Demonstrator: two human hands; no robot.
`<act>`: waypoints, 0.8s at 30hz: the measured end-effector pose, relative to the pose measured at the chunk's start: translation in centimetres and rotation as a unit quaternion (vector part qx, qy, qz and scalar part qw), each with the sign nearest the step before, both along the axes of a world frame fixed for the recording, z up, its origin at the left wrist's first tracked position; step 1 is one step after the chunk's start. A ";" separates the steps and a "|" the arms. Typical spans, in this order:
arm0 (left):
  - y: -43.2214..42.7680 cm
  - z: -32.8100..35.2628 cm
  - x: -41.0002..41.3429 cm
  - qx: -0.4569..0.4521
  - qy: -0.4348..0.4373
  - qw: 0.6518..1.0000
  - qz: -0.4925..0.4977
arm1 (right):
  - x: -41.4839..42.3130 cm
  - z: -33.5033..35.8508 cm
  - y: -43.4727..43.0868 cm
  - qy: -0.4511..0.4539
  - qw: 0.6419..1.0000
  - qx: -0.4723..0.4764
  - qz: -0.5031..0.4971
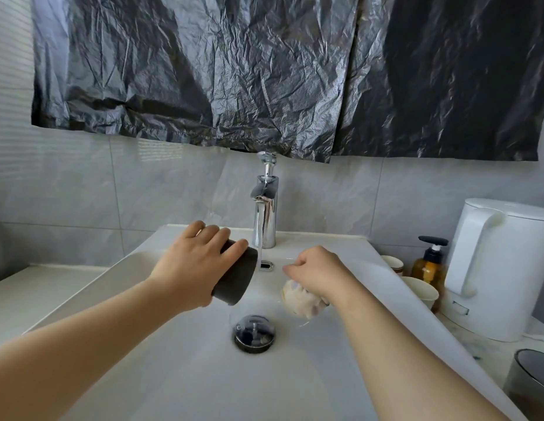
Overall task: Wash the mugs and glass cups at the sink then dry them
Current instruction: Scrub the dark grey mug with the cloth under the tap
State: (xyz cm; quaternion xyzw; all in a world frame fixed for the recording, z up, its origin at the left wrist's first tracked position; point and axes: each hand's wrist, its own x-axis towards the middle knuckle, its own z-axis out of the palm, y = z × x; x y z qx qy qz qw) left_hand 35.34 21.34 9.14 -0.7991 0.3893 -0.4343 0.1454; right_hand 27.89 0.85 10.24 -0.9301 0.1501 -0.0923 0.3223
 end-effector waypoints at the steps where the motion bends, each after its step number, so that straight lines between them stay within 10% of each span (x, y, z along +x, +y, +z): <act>1: 0.3 0.1 0.1 0.010 -0.017 1.000 -0.006 | 0.0 0.0 0.2 0.007 1.000 -0.005 0.003; 9: 1.4 0.0 -1.0 -0.148 0.176 0.971 0.069 | -0.1 -0.2 1.4 0.036 0.998 -0.014 0.045; 11: 1.5 0.2 -1.3 -0.296 0.325 0.896 0.070 | -0.2 -0.2 1.7 0.035 0.998 -0.011 0.058; 15: 2.6 0.2 -0.4 -0.550 0.570 0.604 -0.086 | 0.0 -0.4 2.5 0.026 0.997 0.000 0.070; 24: 2.3 0.4 3.3 -0.687 0.471 0.538 -0.133 | 2.1 -0.9 5.9 -0.008 0.996 0.067 0.049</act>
